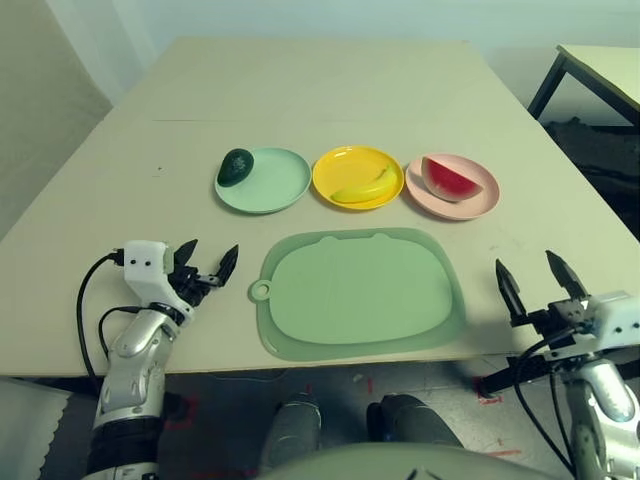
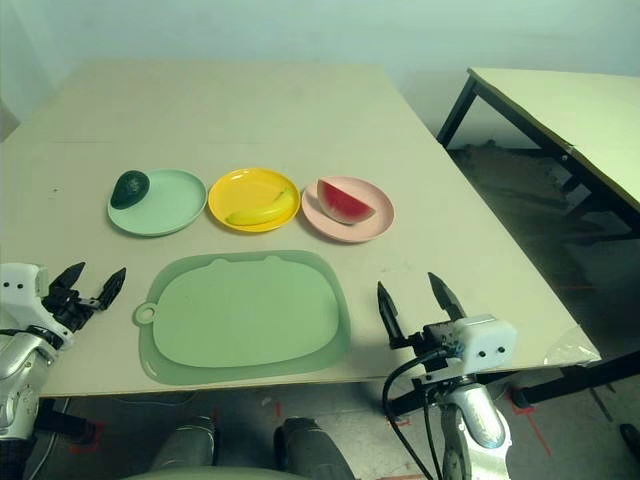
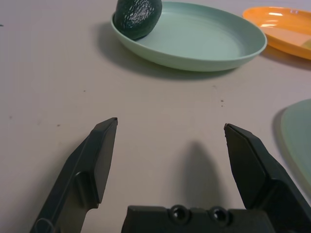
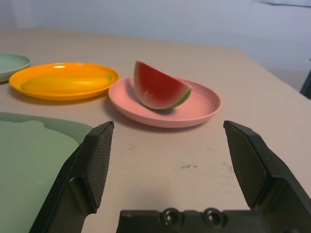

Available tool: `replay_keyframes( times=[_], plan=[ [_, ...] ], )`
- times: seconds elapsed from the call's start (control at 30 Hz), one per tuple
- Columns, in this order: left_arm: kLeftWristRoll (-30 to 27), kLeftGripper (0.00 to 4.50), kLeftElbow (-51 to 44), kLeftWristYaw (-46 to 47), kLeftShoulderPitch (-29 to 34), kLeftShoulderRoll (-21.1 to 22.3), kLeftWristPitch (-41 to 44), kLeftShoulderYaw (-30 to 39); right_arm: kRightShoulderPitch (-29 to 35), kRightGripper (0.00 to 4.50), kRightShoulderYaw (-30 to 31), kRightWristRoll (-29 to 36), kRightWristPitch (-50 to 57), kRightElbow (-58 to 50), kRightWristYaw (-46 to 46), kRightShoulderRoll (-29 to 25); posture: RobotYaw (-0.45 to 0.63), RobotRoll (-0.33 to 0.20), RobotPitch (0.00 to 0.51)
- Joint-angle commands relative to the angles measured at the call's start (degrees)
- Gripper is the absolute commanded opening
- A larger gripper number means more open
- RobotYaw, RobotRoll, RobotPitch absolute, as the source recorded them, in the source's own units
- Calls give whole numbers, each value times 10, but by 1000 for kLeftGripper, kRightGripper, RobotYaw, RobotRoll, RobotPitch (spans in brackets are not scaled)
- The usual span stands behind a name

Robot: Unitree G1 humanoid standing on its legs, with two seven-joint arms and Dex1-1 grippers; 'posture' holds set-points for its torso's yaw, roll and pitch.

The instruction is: Place the fruits into color-matched plates.

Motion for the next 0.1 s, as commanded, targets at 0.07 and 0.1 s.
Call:
replay_keyframes(
  times=[0.07, 0.1],
  plan=[
    [5, 4441, -5, -2, 2, 12, 5, 4, 9, 4500, 12, -1, 4, -1, 2, 7, 130, 0, 99],
    [5, 4441, -3, -2, 0, 13, 2, 5, 8, 4500, 14, -3, 2, 0, 4, 8, 131, 0, 96]
  ],
)
